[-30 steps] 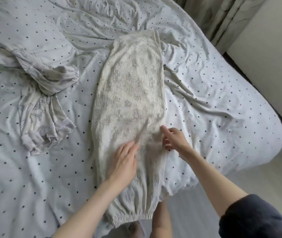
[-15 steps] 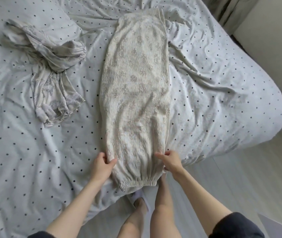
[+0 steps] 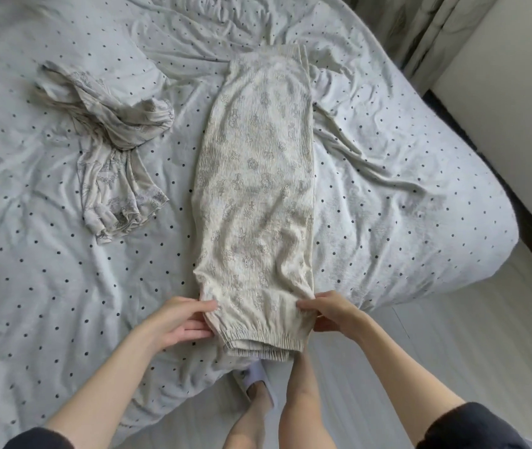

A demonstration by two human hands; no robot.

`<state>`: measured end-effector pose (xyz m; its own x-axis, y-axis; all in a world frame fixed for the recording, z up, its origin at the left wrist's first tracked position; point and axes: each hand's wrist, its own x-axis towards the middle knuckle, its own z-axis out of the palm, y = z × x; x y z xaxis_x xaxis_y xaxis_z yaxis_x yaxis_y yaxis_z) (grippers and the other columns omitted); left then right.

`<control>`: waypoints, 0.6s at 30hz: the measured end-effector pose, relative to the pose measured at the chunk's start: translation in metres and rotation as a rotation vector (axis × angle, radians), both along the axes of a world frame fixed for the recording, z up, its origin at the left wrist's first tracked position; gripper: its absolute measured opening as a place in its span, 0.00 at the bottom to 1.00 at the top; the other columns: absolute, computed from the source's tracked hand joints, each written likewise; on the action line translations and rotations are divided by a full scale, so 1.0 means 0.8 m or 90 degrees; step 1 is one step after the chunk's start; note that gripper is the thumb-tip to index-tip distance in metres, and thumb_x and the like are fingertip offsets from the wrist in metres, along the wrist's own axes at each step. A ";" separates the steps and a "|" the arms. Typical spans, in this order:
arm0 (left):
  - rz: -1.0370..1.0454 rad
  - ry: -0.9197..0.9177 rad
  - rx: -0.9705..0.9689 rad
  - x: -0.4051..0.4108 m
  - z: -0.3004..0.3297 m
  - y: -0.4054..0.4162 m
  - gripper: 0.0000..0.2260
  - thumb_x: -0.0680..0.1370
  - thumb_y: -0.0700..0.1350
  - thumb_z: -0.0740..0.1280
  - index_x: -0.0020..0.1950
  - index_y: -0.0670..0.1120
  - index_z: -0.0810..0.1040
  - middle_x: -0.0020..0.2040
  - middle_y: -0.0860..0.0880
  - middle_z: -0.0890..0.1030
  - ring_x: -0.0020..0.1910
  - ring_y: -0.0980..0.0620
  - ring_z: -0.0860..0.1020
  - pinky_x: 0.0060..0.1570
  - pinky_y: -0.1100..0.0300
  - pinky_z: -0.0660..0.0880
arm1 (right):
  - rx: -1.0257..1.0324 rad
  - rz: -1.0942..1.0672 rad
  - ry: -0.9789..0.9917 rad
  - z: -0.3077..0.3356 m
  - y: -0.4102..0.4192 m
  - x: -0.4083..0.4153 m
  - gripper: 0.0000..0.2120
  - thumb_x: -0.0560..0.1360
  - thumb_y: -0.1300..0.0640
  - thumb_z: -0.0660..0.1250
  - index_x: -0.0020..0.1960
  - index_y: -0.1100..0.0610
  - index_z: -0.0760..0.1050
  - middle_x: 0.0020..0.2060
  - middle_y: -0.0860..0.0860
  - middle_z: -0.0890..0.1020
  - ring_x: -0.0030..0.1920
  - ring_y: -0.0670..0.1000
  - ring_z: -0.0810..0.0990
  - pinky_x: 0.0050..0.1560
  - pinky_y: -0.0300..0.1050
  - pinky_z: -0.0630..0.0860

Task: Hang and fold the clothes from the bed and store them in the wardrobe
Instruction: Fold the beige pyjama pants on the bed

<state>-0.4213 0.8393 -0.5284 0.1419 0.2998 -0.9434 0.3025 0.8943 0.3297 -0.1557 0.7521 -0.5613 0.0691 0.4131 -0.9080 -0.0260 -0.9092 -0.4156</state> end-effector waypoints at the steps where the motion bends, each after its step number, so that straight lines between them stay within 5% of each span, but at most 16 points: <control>1: 0.011 -0.013 0.007 0.005 0.010 0.013 0.10 0.72 0.36 0.70 0.52 0.37 0.77 0.43 0.40 0.84 0.39 0.46 0.84 0.33 0.57 0.80 | -0.006 -0.008 0.022 0.011 0.010 0.007 0.08 0.73 0.58 0.71 0.42 0.62 0.76 0.34 0.55 0.80 0.32 0.51 0.79 0.41 0.44 0.79; 6: 0.170 -0.067 0.075 0.041 0.046 0.088 0.04 0.74 0.36 0.67 0.49 0.38 0.77 0.35 0.42 0.84 0.31 0.49 0.83 0.29 0.60 0.79 | -0.002 -0.137 0.152 0.056 0.080 0.042 0.09 0.75 0.57 0.69 0.43 0.63 0.75 0.30 0.55 0.79 0.29 0.51 0.80 0.31 0.42 0.79; 8: 0.254 -0.111 0.127 0.059 0.053 0.120 0.04 0.78 0.36 0.62 0.50 0.39 0.76 0.36 0.43 0.84 0.33 0.50 0.83 0.35 0.60 0.81 | 0.058 -0.249 0.242 0.065 0.114 0.055 0.12 0.78 0.54 0.64 0.43 0.63 0.73 0.28 0.54 0.76 0.29 0.51 0.77 0.34 0.44 0.80; 11: 0.267 -0.127 0.211 0.075 0.048 0.141 0.12 0.80 0.34 0.57 0.63 0.37 0.71 0.52 0.42 0.80 0.48 0.47 0.80 0.53 0.55 0.76 | 0.158 -0.367 0.275 0.064 0.144 0.062 0.10 0.81 0.55 0.59 0.53 0.63 0.72 0.41 0.58 0.82 0.40 0.54 0.83 0.44 0.49 0.82; 14: 0.216 0.064 0.314 0.078 0.022 0.131 0.19 0.78 0.29 0.59 0.69 0.37 0.68 0.62 0.40 0.75 0.55 0.46 0.77 0.48 0.58 0.75 | 0.203 -0.455 0.294 0.046 0.152 0.055 0.13 0.79 0.64 0.60 0.63 0.62 0.67 0.53 0.59 0.80 0.47 0.56 0.82 0.44 0.48 0.82; 18: 0.137 0.258 0.348 0.074 -0.008 0.115 0.24 0.76 0.39 0.69 0.70 0.41 0.66 0.67 0.43 0.72 0.62 0.45 0.73 0.61 0.52 0.70 | 0.172 -0.221 -0.130 0.009 0.136 0.043 0.22 0.76 0.60 0.66 0.68 0.60 0.65 0.55 0.56 0.77 0.50 0.53 0.77 0.54 0.51 0.78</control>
<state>-0.3624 0.9310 -0.5350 -0.3033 0.7268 -0.6162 0.3319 0.6868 0.6466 -0.1209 0.8609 -0.5541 0.4103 0.5536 -0.7247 -0.2022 -0.7197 -0.6642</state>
